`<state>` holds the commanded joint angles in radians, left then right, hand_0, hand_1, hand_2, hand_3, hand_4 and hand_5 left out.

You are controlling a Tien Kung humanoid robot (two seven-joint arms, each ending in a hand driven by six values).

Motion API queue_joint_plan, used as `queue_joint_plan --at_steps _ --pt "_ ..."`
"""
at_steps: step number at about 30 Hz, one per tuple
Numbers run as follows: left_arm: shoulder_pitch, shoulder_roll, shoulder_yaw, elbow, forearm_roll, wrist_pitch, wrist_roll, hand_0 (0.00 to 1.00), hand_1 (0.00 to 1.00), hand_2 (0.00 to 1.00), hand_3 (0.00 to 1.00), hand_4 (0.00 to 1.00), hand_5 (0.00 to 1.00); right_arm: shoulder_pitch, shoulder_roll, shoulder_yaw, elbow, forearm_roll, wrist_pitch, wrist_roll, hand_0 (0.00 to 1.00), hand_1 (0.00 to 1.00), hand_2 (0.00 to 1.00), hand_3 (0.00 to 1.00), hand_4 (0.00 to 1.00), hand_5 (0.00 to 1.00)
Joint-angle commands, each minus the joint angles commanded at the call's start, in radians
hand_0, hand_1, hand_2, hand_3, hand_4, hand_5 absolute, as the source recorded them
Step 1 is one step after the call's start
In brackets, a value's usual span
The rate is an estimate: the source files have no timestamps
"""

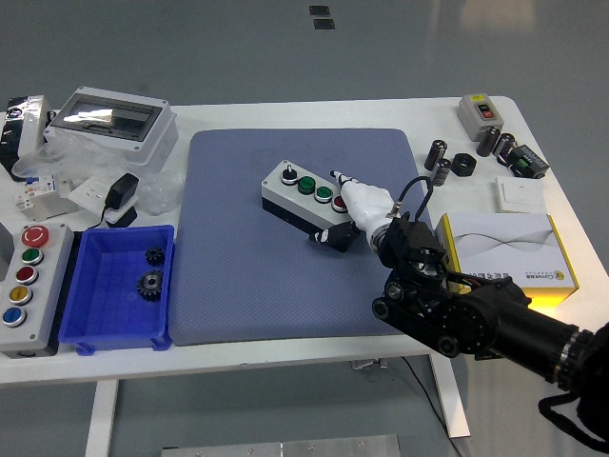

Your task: Pick up the button,place it on the desk,press the button,press the button

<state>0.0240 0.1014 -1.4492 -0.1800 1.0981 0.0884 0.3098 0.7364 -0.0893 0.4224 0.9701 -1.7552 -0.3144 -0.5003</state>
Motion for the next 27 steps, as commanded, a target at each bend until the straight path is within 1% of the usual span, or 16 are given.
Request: queue_joint_plan --at_steps 5,6,11,12,13,16,17,18,20,23,24,26,27 --pt "0.000 -0.001 0.004 0.000 -0.004 -0.001 -0.004 0.647 0.549 0.621 0.611 0.662 0.133 0.000 0.000 -0.007 -0.006 -0.020 -0.003 -0.001 0.217 0.433 0.591 0.988 0.618 0.120" --pt "0.000 -0.001 0.005 0.000 -0.005 -0.001 -0.004 0.647 0.549 0.621 0.610 0.662 0.131 0.000 0.000 -0.008 -0.007 -0.027 -0.003 -0.002 0.140 0.351 0.486 0.775 0.177 0.061" --pt "0.000 -0.003 0.006 0.000 -0.007 -0.002 -0.008 0.647 0.549 0.621 0.610 0.662 0.131 -0.002 -0.016 0.003 0.010 -0.078 -0.008 0.007 0.140 0.351 0.486 0.775 0.177 0.061" --pt "0.000 -0.003 0.006 0.000 -0.007 -0.002 -0.008 0.647 0.549 0.621 0.610 0.661 0.131 -0.003 -0.024 0.007 0.020 -0.085 -0.009 0.015 0.108 0.301 0.427 0.527 0.049 0.002" --pt "0.000 -0.003 0.007 0.000 -0.008 -0.002 -0.009 0.647 0.549 0.621 0.610 0.661 0.131 -0.004 -0.035 0.011 0.033 -0.087 -0.011 0.025 0.108 0.301 0.427 0.527 0.049 0.002" --pt "0.001 -0.005 0.006 0.000 -0.009 -0.001 -0.010 0.647 0.549 0.621 0.610 0.661 0.131 -0.010 -0.082 0.022 0.088 -0.065 -0.009 0.081 0.108 0.301 0.427 0.527 0.049 0.002" --pt "0.001 -0.006 0.006 0.000 -0.010 -0.001 -0.011 0.647 0.549 0.621 0.610 0.661 0.131 -0.013 -0.104 0.023 0.111 -0.046 0.000 0.106 0.108 0.301 0.427 0.527 0.049 0.002" --pt "0.001 -0.006 0.007 0.000 -0.013 -0.001 -0.012 0.647 0.549 0.621 0.609 0.660 0.132 -0.017 -0.127 0.020 0.136 -0.025 0.011 0.135 0.086 0.254 0.356 0.339 0.002 0.002" --pt "0.003 -0.008 0.007 0.000 -0.013 0.000 -0.013 0.647 0.549 0.621 0.609 0.660 0.132 -0.022 -0.174 0.012 0.188 0.019 0.022 0.191 0.086 0.254 0.356 0.339 0.002 0.002" --pt "0.004 -0.010 0.008 0.000 -0.015 0.000 -0.014 0.647 0.549 0.621 0.609 0.660 0.132 -0.026 -0.245 0.006 0.266 0.074 0.009 0.274 0.086 0.254 0.356 0.339 0.002 0.002" --pt "0.004 -0.011 0.008 0.000 -0.016 -0.001 -0.014 0.647 0.549 0.621 0.609 0.660 0.131 -0.026 -0.271 -0.001 0.295 0.086 0.003 0.304 0.086 0.255 0.321 0.235 0.002 0.002" --pt "0.004 -0.012 0.008 0.000 -0.014 -0.001 -0.014 0.647 0.549 0.621 0.609 0.660 0.131 -0.020 -0.319 -0.034 0.343 0.087 -0.014 0.354 0.086 0.255 0.321 0.235 0.002 0.002" --pt "0.004 -0.012 0.006 0.000 -0.012 -0.002 -0.013 0.647 0.549 0.621 0.609 0.660 0.131 -0.017 -0.350 -0.057 0.374 0.080 -0.022 0.386 0.086 0.255 0.321 0.235 0.002 0.002"
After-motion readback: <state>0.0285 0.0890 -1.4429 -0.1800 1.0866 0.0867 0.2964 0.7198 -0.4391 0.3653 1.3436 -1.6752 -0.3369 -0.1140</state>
